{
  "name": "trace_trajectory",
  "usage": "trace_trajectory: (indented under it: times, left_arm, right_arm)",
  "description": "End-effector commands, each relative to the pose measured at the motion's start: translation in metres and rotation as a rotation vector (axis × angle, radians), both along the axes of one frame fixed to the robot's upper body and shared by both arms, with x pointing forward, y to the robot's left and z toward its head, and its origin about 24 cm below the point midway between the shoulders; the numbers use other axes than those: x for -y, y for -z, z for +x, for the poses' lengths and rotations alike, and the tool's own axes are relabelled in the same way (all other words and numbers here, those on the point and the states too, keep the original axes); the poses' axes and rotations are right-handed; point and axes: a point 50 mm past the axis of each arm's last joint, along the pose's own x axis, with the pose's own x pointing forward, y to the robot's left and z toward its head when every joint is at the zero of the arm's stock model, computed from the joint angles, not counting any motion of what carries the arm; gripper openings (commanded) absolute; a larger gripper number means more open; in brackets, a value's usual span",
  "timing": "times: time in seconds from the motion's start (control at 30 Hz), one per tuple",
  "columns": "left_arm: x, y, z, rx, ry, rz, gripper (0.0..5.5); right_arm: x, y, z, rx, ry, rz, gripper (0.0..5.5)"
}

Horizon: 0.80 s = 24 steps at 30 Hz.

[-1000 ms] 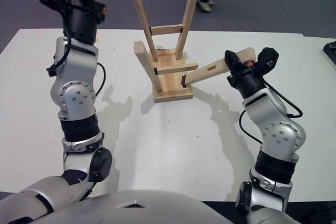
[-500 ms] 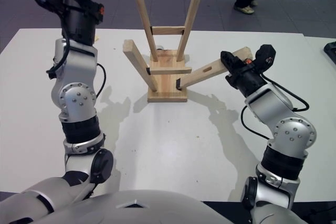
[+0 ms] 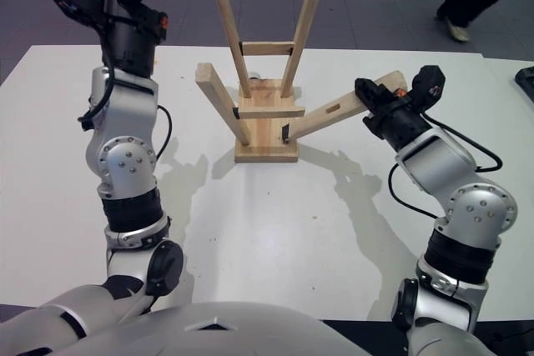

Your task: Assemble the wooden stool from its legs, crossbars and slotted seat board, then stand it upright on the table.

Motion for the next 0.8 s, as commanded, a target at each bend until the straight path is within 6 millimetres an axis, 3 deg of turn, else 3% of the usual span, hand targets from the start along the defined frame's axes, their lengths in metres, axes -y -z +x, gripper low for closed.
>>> trace_trajectory:
  times: [0.03,0.57,0.8]
  left_arm:
    - [0.0001,0.0015,-0.0003,-0.005,-0.012,0.002,5.4]
    - [0.0016,0.0017,-0.0001,-0.005,-0.009,-0.004,5.4]
    - [0.0047,-0.0041,-0.0019,0.008,0.001,-0.004,5.4]
  right_arm:
    - [0.0027,0.0007,0.0012,-0.026,0.003,-0.004,1.0]
    - [0.0106,0.0089,0.0057,-0.08,0.064,-0.102,1.0]
    - [0.002,-0.0001,0.0098,-0.058,0.01,-0.288,1.0]
